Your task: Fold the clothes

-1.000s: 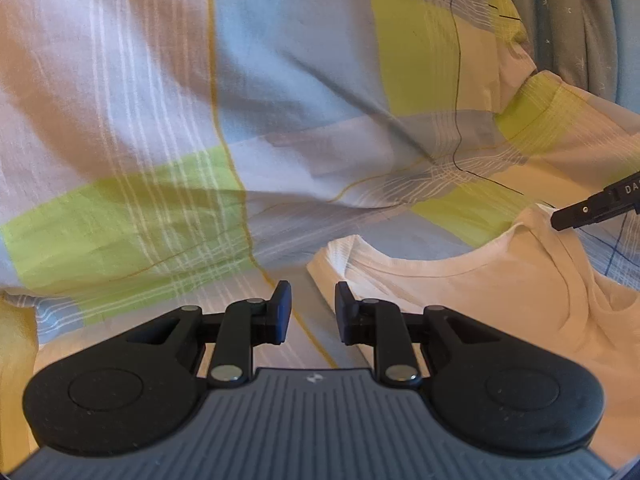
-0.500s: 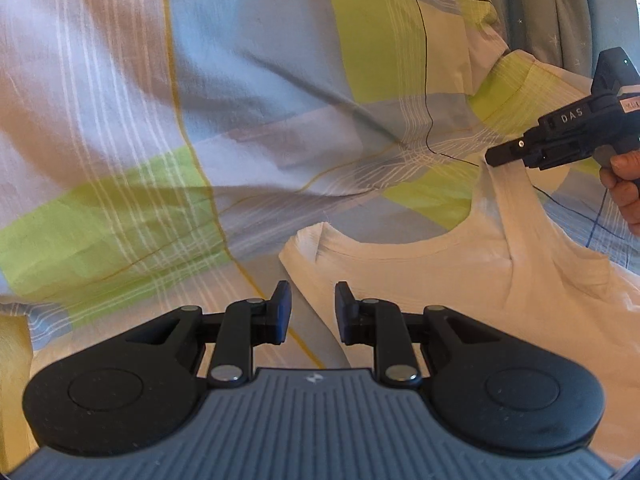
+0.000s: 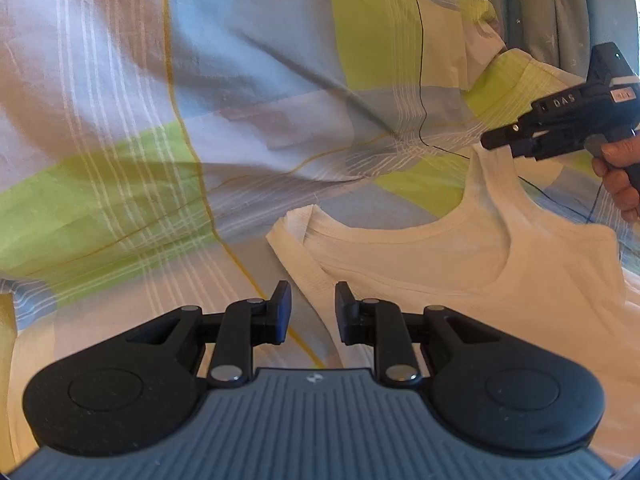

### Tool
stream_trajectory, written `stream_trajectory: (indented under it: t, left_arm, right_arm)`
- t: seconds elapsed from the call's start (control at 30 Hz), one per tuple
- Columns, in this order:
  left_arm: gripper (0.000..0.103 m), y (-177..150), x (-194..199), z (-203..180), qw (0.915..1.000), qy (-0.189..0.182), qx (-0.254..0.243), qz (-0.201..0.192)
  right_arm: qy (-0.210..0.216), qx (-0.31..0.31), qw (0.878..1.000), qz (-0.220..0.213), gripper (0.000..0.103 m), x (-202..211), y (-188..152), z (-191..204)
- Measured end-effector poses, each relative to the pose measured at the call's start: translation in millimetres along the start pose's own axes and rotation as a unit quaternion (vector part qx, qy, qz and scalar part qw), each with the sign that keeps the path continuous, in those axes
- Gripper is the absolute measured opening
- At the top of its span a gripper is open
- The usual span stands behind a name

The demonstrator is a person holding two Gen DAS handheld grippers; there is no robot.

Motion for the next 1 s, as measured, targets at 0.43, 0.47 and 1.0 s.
stream_trajectory:
  t: [0.43, 0.47, 1.0]
  left_arm:
    - [0.019, -12.0, 57.3, -9.3, 0.9997, -0.021, 0.014, 0.000]
    - [0.019, -14.5, 61.7, -10.3, 0.9997, -0.021, 0.014, 0.002]
    - [0.021, -34.6, 85.8, -25.1, 0.9986, -0.034, 0.035, 0.017]
  right_arm:
    - [-0.012, 0.112, 0.993, 0.025, 0.051, 126.3, -69.9, 43.2]
    - [-0.015, 0.136, 0.990, 0.031, 0.049, 133.0, -78.0, 50.0]
    - [-0.161, 0.133, 0.978, -0.002, 0.001, 148.5, -70.4, 3.3]
Point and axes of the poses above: each gripper's, at about its wrist camera, not at the fingertips, and x roughly against the way its jaws point, z to its left, y to its top, the point moved 9 cm from there along -x, roughly the way its jaws point, and after that the axes turned 12 degrees about -z, right-handed, at the moved point
